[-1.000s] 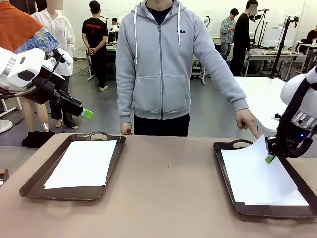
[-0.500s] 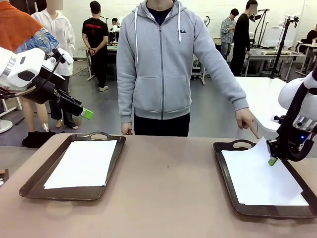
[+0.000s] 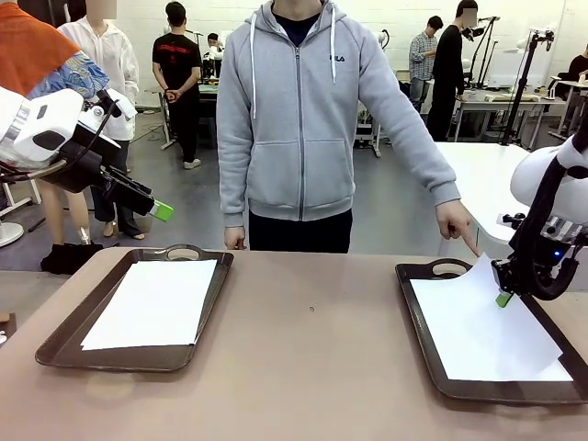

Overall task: Sort the A4 documents.
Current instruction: Place the A4 Paper in the designated Handle tray.

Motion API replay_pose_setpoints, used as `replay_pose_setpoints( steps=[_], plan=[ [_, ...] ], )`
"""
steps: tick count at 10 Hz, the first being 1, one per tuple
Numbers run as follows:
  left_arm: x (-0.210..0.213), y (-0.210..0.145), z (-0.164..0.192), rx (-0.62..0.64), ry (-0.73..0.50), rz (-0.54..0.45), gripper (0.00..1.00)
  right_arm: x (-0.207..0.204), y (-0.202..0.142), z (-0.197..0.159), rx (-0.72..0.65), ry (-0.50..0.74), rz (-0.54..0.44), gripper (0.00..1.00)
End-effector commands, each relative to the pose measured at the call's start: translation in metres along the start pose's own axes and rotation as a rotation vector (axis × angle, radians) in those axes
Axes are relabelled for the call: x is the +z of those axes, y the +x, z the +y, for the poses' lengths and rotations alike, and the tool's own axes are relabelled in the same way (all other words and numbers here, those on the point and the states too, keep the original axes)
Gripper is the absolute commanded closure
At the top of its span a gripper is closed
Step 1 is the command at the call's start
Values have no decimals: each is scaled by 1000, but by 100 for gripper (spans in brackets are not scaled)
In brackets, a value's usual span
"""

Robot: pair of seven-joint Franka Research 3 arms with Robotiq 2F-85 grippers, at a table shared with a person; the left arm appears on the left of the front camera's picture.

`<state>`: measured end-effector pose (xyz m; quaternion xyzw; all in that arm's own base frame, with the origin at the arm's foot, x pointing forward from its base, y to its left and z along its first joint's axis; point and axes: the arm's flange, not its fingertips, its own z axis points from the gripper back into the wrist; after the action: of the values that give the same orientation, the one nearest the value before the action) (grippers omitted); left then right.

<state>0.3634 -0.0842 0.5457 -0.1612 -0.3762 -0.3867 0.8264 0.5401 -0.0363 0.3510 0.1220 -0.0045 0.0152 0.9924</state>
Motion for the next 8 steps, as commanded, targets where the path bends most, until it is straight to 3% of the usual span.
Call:
replay_pose_setpoints(
  steps=[1,2,3,4,5,6,7,8],
  plan=[
    [-1,-1,0,-10,1,2,0,-2,8,7,-3,-26,-15,81],
    [-1,-1,0,-10,1,2,0,-2,8,7,-5,-30,-10,78],
    [-1,-1,0,-10,1,2,0,-2,7,6,-13,-34,-12,63],
    [-1,-1,0,-10,1,2,0,-1,6,5,-22,-50,-23,60],
    [-1,-1,0,-10,1,2,0,0,5,4,-29,-50,-28,44],
    [-1,-1,0,-10,1,2,0,0,4,2,-38,-54,-30,42],
    [-1,-1,0,-10,1,2,0,-1,2,1,-46,-56,-31,26],
    [-1,-1,0,-10,1,2,0,0,1,-1,-56,-66,-31,23]
  ],
)
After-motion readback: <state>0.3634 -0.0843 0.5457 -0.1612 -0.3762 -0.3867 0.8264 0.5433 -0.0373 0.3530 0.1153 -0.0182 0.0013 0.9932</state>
